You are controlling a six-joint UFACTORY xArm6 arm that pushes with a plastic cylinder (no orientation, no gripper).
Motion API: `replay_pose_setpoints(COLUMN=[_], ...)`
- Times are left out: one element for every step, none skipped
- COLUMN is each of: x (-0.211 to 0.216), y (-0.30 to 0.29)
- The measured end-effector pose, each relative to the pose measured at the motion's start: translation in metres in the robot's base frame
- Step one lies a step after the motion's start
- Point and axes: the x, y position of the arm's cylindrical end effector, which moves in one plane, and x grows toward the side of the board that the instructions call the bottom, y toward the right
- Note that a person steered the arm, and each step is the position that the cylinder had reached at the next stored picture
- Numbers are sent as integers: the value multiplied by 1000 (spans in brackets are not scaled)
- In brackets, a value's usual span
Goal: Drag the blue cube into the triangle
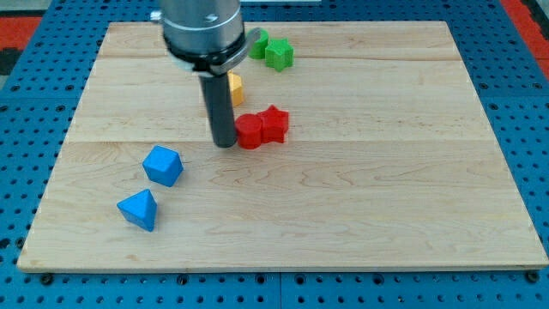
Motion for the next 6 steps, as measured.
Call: replay_pose_setpoints(x=[-2, 26, 45, 62, 56, 55], y=[-55, -67, -98, -110, -119, -120])
